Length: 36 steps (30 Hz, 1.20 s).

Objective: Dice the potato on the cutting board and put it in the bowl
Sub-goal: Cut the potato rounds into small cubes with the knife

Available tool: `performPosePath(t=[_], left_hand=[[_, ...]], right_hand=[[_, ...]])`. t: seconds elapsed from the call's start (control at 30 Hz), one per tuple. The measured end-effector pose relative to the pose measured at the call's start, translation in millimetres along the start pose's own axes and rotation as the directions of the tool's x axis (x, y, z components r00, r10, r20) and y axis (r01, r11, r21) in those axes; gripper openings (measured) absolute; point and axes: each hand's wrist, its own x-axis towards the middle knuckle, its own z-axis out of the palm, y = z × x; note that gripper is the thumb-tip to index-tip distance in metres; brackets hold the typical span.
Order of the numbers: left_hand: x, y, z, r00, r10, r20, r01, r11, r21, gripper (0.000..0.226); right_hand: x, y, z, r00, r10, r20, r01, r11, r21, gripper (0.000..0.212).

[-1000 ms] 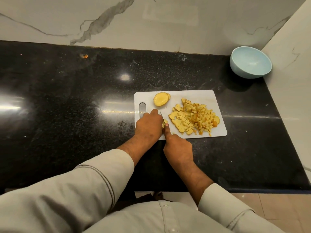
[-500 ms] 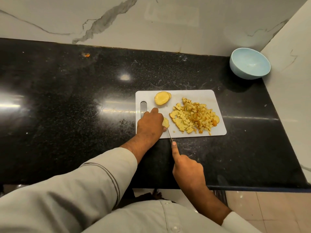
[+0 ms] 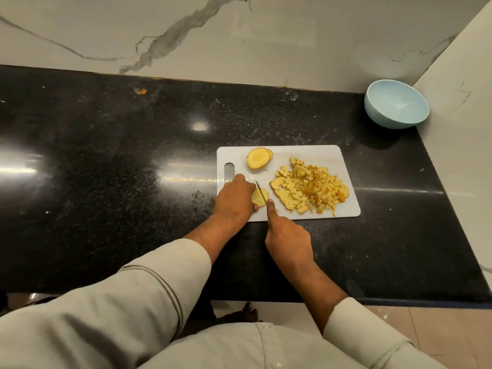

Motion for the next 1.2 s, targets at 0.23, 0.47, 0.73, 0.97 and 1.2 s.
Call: performPosePath(t=[0.23,0.47,0.73,0.97,1.2], left_hand=[[1.4,6.0,-1.4,0.999,-0.034,0.009,0.034,0.999,-0.016,0.029],[-0.6,7.5,-1.5,0.999,-0.045,-0.014,0.044,0.997,-0.061,0.025],[-3.3,8.0,3.6,0.992,-0.106,-0.074,0.095,0.987,-0.133,0.031],[-7.4,-5.8,13.1,0.986,-0.136,-0.094,0.103,0.950,-0.293,0.042],[-9.0,-5.9,13.2,0.970,-0.203,-0.131,0.142,0.919,-0.367,0.029]], right_hand=[[17.9,-8.3,6.5,0.999,0.002,0.047,-0.003,1.000,0.024,0.068],[16.2,-7.1,7.3,0.998,-0.026,0.049,0.028,0.999,-0.038,0.072],[-30.9,11.0,13.8,0.998,-0.016,0.059,0.021,0.996,-0.083,0.073],[-62.1,27.2,15.8,0.997,-0.008,0.070,0.014,0.996,-0.087,0.070],[-25.0,4.9,-2.3,1.000,-0.001,0.008,0.001,0.999,-0.053,0.070]])
